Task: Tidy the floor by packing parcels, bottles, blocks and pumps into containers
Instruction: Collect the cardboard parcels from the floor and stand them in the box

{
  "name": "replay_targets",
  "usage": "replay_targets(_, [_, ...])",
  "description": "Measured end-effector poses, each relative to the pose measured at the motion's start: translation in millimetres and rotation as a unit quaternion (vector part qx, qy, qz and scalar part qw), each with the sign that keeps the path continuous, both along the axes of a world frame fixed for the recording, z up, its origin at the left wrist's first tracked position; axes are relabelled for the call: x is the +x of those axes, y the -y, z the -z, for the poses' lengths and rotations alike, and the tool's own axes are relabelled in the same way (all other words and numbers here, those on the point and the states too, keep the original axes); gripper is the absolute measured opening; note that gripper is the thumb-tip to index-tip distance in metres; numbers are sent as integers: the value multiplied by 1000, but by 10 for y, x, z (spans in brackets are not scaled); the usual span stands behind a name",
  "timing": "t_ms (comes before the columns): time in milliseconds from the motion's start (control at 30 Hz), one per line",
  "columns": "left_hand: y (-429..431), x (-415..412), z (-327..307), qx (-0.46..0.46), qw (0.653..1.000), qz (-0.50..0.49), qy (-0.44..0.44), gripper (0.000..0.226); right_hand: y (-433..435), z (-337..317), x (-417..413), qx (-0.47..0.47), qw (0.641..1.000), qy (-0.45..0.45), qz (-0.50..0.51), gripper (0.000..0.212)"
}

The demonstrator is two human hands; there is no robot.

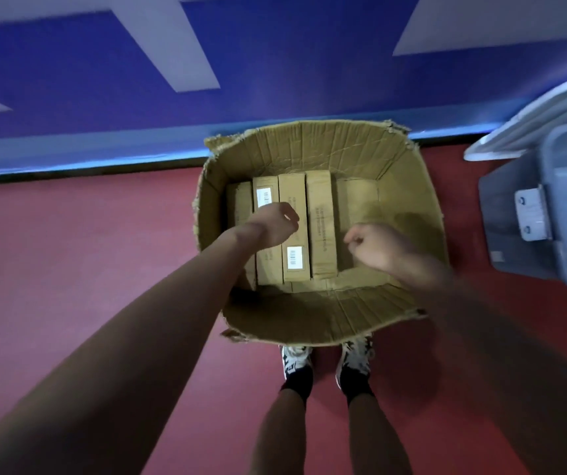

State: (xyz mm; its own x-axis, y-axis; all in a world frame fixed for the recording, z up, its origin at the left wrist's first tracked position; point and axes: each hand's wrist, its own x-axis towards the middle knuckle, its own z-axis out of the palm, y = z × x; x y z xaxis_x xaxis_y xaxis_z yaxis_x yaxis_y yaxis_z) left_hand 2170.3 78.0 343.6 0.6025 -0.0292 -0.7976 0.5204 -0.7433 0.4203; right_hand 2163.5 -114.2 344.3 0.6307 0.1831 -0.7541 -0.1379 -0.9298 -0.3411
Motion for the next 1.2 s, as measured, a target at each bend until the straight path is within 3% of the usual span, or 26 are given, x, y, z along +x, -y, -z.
replay_targets(167, [-16,-96,-1114,-8,999,51,6,25,-138,-1030,-100,77,997,-28,16,24])
replay_targets(400, [176,-516,-2263,-41,997,53,28,31,-89,-2121,-513,104,992,47,51,18])
replay_targets(533, [209,-896,-2657,-34,994,84,58,29,-41,-2505,-936,90,993,72,34,17])
replay_targets(667, [183,-1370,-3031,-20,988,132,83,26,51,-2965,-1383,12,993,117,-26,19])
replay_targets(933, [143,-2079,-3849,5,957,238,166,22,120,-3695,-2288,18,987,161,21,20])
replay_targets(1200, [73,-2626,-4107,60,917,372,131,30,-115,-4001,-3040,-12,986,159,42,15])
